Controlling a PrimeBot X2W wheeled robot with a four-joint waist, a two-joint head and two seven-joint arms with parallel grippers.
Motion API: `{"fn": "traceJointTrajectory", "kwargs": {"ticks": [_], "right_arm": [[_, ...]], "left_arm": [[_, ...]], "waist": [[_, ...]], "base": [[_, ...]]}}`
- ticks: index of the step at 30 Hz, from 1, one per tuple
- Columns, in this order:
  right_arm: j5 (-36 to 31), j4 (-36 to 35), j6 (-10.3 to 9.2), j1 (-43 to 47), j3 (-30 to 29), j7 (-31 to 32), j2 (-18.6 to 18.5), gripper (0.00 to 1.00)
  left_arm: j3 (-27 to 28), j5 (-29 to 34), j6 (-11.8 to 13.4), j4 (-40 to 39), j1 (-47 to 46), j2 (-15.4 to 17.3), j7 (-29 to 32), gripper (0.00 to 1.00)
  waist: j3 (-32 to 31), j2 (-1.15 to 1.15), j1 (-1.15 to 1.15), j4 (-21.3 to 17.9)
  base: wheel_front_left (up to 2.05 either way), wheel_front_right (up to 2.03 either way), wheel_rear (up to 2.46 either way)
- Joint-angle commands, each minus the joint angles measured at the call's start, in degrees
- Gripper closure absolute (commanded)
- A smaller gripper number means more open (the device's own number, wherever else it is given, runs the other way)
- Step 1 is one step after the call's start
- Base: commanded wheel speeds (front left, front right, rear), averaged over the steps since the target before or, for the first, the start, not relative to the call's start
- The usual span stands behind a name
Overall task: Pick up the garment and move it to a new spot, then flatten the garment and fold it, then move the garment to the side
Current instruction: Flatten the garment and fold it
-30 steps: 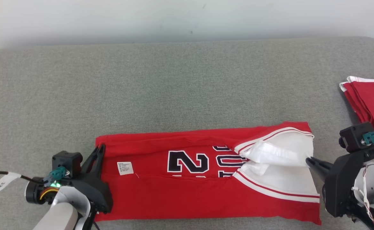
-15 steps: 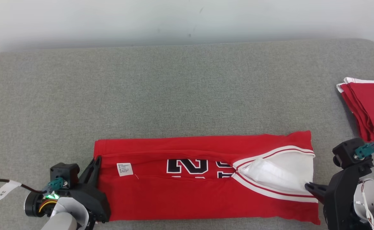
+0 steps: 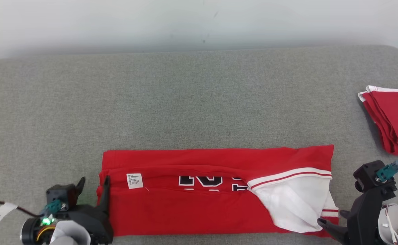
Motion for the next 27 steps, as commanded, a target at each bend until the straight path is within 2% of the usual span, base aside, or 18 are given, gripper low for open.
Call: {"fn": "traceJointTrajectory", "kwargs": {"ticks": [1, 5, 9, 11, 15, 19, 23, 27], "right_arm": [[-0.42, -0.09, -0.13, 1.17, -0.59, 0.57, 0.46, 0.0], [-0.22, -0.85, -0.13, 2.35, -2.97, 1.74, 1.96, 0.0], [0.14, -2.55, -0.13, 3.41, -6.54, -1.98, 5.37, 0.0], [-0.44, -2.9, -0.13, 3.84, -8.62, -4.57, 7.56, 0.0], [-3.3, -2.32, -0.13, 3.95, -12.81, -11.57, 12.58, 0.0], [-6.44, 1.79, -0.13, 3.22, -16.66, -18.44, 16.8, 0.0], [-9.02, 7.18, -0.13, 1.89, -18.75, -22.8, 17.96, 0.0], [-9.47, 12.7, -0.13, -1.03, -19.7, -26.65, 18.05, 0.0]], "left_arm": [[0.55, -0.85, 0.54, 0.08, 1.26, 0.4, -0.69, 0.0], [2.26, -0.92, 1.98, -1.25, 3.73, 0.91, -3.06, 0.0], [4.87, 0.33, 2.68, -6.39, 6.69, 0.82, -5.03, 0.0], [6.87, 1.96, 2.48, -11.65, 8.14, 0.55, -5.25, 0.0], [13.25, 6.38, 1.65, -23.53, 13.72, -2.31, -5.21, 0.0], [18.87, 9.28, -2.1, -32.14, 18.45, -6.36, -5.23, 0.0], [23.5, 10.79, -6.73, -37.58, 22.2, -10.85, -5.24, 0.0], [25.38, 12.26, -9.63, -40.52, 24.69, -13.11, -5.24, 0.0]], "waist": [[-0.38, 0.0, 0.0, 0.02], [-1.49, 0.0, 0.0, 0.31], [-2.83, 0.0, 0.0, 1.04], [-3.4, 0.0, 0.0, 1.48], [-4.35, 0.0, 0.0, 2.28], [-4.9, 0.0, 0.0, 2.79], [-4.78, 0.0, 0.0, 3.24], [-3.49, 0.0, 0.0, 3.87]], "base": [[0.0, 0.0, 0.0], [0.0, 0.0, 0.0], [0.0, 0.0, 0.0], [0.0, 0.0, 0.0], [0.0, 0.0, 0.0], [0.0, 0.0, 0.0], [0.0, 0.0, 0.0], [0.0, 0.0, 0.0]]}}
